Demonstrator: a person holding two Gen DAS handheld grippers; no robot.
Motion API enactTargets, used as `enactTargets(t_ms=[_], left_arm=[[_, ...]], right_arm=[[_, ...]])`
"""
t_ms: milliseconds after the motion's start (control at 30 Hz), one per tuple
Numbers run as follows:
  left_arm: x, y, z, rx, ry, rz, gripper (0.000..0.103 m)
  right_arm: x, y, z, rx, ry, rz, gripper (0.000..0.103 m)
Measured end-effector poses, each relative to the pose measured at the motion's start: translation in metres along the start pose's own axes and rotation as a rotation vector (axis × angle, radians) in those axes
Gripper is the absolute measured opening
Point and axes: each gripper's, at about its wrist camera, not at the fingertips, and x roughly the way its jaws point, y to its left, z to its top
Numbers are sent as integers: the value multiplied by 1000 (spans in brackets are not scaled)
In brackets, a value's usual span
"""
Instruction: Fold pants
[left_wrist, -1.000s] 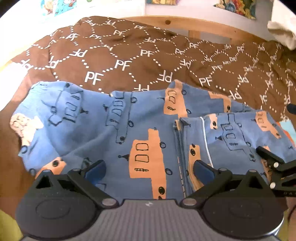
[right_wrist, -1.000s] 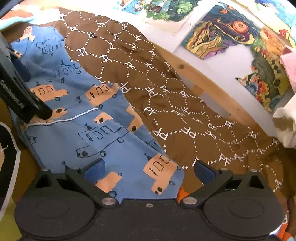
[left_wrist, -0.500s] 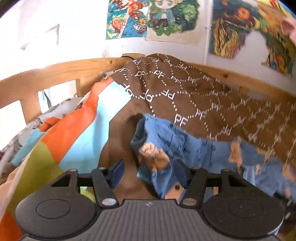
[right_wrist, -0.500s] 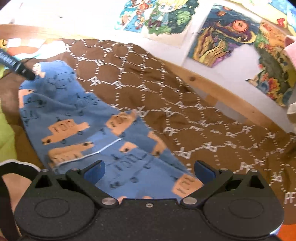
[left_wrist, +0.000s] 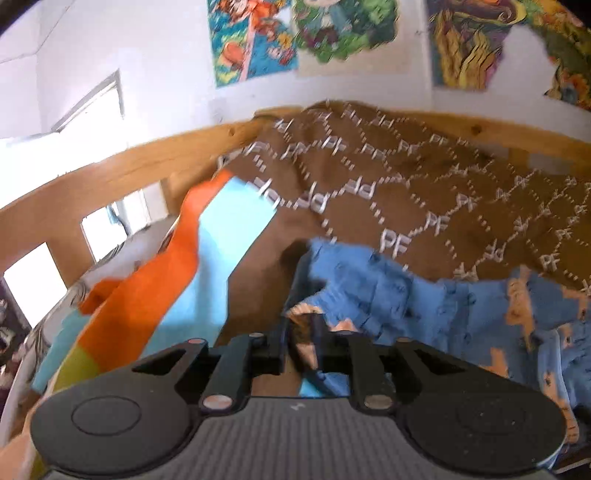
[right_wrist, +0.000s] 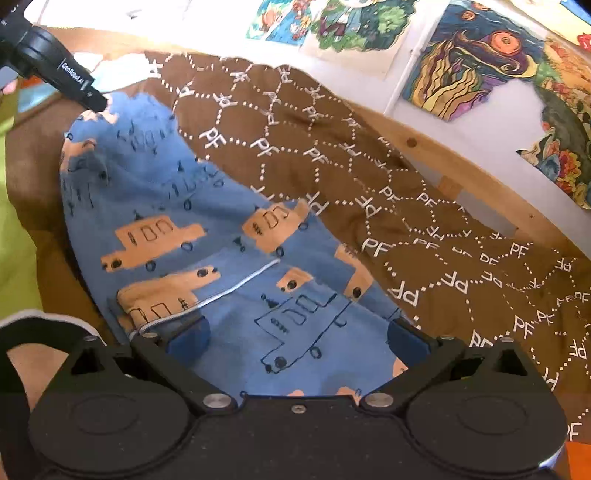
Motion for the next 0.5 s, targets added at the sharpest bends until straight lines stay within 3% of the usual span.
enactTargets(t_ms=[167,333,500], left_arm=[[4,8,1,-40,6,-44,52],[11,21,2,-137,19,-112,51],[15,26,4,-168,48,-135,36]], right_arm=[[0,-1,0,-1,-2,3,102],[1,-1,0,2,0,6,102],[1,-1,0,6,3,9,102]])
